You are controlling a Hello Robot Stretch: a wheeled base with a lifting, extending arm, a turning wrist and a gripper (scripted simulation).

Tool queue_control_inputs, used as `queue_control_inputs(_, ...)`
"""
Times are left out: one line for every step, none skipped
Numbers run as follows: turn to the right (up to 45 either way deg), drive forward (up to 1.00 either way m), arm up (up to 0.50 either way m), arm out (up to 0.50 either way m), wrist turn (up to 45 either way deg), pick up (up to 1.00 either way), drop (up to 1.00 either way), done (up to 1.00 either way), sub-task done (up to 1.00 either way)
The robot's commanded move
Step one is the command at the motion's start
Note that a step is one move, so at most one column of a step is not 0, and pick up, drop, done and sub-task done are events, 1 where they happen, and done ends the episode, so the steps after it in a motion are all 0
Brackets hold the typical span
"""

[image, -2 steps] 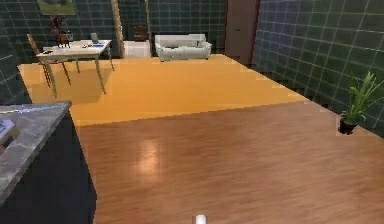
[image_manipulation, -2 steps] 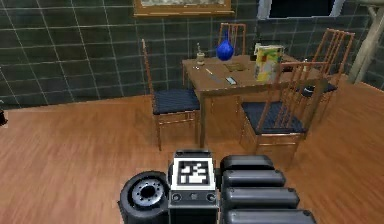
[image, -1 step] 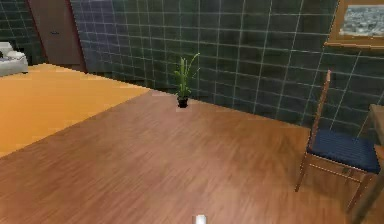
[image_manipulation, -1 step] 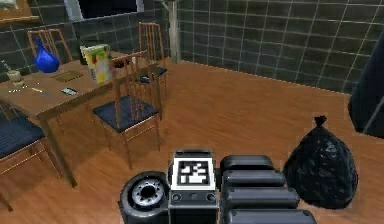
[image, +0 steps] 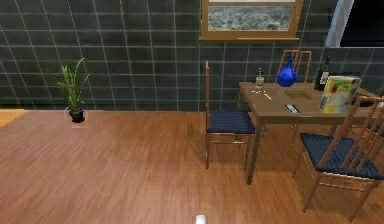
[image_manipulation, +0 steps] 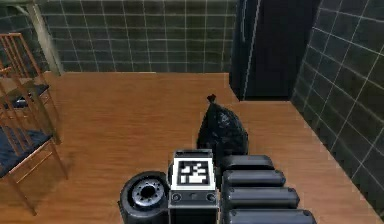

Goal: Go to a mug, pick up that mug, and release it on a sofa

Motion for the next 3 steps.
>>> queue_control_inputs(0.0, 0.05, 0.0, 0.0, 0.0, 0.0, 0.0, 0.0, 0.0)
queue_control_inputs(-45.0, 0.0, 0.0, 0.0, 0.0, 0.0, 0.0, 0.0, 0.0)
queue_control_inputs(-27.0, 0.0, 0.0, 0.0, 0.0, 0.0, 0.0, 0.0, 0.0)
